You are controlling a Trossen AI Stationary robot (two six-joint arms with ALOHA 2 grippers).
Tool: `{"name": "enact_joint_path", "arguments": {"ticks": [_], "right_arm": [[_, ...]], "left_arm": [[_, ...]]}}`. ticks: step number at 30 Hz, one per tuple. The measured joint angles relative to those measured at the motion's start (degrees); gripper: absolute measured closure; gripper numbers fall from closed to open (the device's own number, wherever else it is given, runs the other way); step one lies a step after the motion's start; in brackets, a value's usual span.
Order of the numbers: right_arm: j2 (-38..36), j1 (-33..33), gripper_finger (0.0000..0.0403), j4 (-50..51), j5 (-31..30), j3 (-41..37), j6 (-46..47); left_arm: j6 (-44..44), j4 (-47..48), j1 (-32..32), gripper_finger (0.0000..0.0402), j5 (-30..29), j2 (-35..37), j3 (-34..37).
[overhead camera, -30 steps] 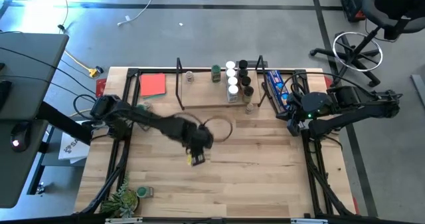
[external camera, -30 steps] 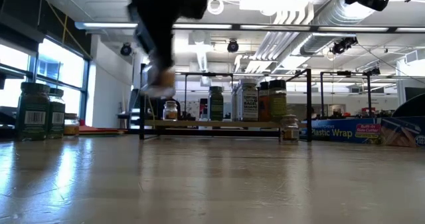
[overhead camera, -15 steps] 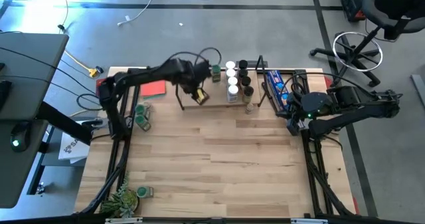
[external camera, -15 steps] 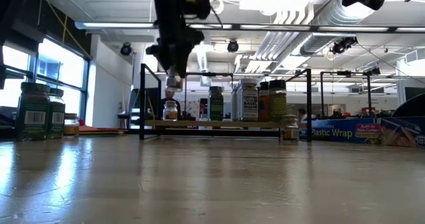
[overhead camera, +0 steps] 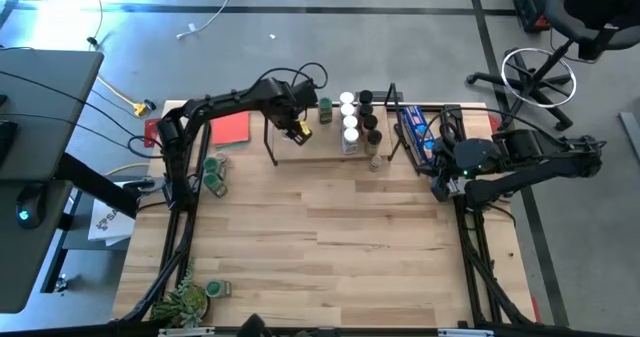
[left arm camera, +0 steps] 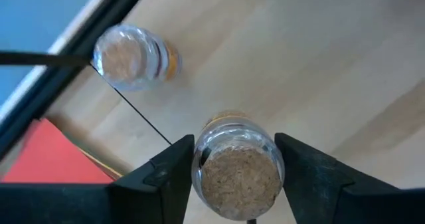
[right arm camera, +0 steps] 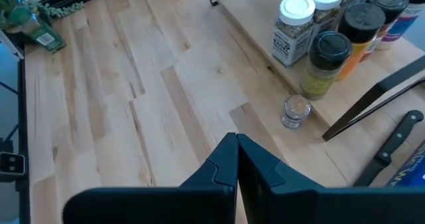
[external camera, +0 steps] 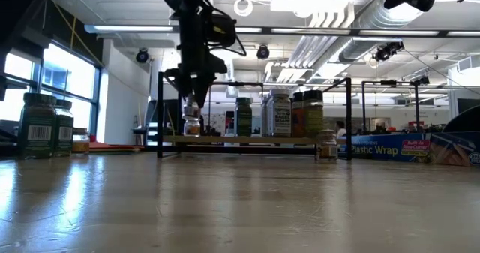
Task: Shelf spices
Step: Put the bottom center brown bottle on the shelf aligned with the other brown seasoning bottle
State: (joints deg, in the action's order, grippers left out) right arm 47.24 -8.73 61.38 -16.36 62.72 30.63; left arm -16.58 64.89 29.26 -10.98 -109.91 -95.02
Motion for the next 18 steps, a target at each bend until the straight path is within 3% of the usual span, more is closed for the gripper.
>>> {"name": "enact_joint_path", "arguments": {"ticks": [12,18], "right_arm": [[0.00,0.11,0.0402,0.00,-0.20,0.00,0.42],[-0.02,0.11,0.0402,0.00,-0.08,0.00,0.41]], "left_arm": [[1.23,-5.89,0.20,0.0201,0.46,-1.28,0.28],[10.39,-7.91,0.15,0.0200,3.12,-1.48,0.27]]}}
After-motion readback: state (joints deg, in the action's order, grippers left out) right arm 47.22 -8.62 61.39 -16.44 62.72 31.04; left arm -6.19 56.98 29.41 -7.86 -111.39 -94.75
